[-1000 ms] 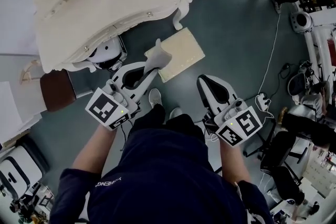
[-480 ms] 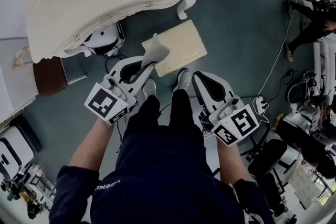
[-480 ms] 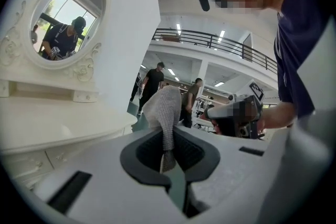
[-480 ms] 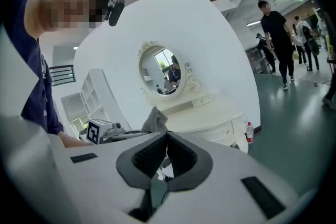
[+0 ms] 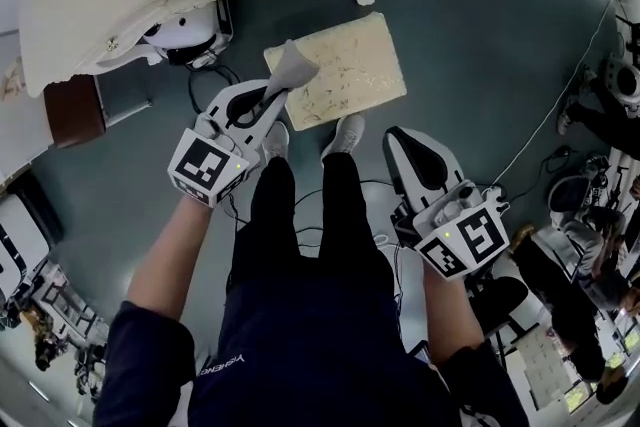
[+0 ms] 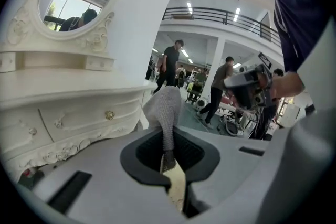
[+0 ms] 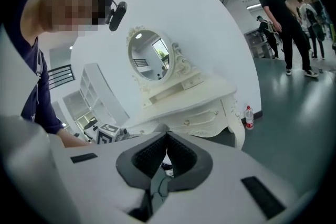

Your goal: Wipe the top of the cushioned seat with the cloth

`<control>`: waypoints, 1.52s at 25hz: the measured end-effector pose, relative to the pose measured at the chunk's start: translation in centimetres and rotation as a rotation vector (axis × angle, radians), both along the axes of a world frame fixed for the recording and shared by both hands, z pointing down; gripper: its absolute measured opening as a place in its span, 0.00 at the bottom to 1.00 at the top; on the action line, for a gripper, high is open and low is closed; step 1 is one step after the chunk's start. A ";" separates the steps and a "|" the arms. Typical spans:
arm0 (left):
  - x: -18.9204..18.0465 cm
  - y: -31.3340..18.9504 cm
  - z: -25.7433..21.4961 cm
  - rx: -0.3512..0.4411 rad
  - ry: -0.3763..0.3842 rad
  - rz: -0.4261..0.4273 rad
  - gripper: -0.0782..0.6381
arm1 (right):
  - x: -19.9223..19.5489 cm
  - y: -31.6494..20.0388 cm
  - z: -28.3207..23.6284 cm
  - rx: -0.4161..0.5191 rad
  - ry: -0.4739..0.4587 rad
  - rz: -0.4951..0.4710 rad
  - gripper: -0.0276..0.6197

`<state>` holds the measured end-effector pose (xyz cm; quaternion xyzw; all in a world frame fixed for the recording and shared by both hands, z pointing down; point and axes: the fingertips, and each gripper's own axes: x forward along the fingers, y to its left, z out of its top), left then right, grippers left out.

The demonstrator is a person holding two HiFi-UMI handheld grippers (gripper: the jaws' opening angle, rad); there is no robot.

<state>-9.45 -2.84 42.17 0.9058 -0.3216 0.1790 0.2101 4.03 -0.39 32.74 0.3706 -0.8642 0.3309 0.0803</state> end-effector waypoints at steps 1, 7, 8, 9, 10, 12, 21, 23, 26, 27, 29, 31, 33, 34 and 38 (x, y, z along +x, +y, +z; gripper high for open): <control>-0.1 -0.3 2.0 -0.007 -0.028 0.005 0.14 | 0.2 -0.2 1.1 -0.011 -0.001 0.000 0.08; -0.8 -1.5 13.7 -0.061 -0.176 0.052 0.14 | 1.4 -0.7 7.9 -0.078 -0.002 0.007 0.08; -1.0 -1.6 15.4 -0.072 -0.195 0.058 0.14 | 1.6 -0.7 9.0 -0.088 0.000 0.009 0.08; -1.2 -1.7 17.0 -0.084 -0.213 0.064 0.14 | 1.7 -0.8 10.1 -0.098 0.002 0.011 0.08; -1.4 -1.6 18.6 -0.096 -0.231 0.070 0.14 | 1.9 -0.8 11.1 -0.108 0.004 0.014 0.08; -1.8 -1.3 21.2 -0.119 -0.264 0.082 0.14 | 2.0 -0.9 12.7 -0.126 0.005 0.016 0.08; -3.9 0.1 30.2 -0.191 -0.375 0.143 0.14 | 1.3 -0.1 17.9 -0.202 0.000 0.015 0.08; -4.1 0.1 31.9 -0.204 -0.407 0.155 0.14 | 1.2 0.0 18.7 -0.215 -0.003 0.016 0.08; -3.9 -0.1 33.7 -0.206 -0.444 0.175 0.14 | 1.7 0.1 19.3 -0.224 -0.007 0.024 0.08; -3.7 -0.2 34.0 -0.207 -0.449 0.179 0.14 | 2.0 0.1 19.5 -0.223 -0.009 0.029 0.08; -3.0 -0.7 34.3 -0.205 -0.454 0.182 0.14 | 2.6 -0.1 19.8 -0.223 -0.014 0.037 0.08; -1.9 -1.3 34.3 -0.199 -0.455 0.187 0.14 | 3.3 -0.4 20.1 -0.228 -0.019 0.043 0.08; -0.3 -2.0 34.2 -0.192 -0.453 0.201 0.14 | 4.1 -0.5 20.2 -0.234 -0.025 0.050 0.08; 0.6 -2.4 34.2 -0.188 -0.451 0.212 0.14 | 4.5 -0.6 20.2 -0.236 -0.028 0.054 0.08; 5.2 -4.2 33.9 -0.165 -0.439 0.258 0.14 | 6.7 -1.1 20.1 -0.239 -0.040 0.079 0.08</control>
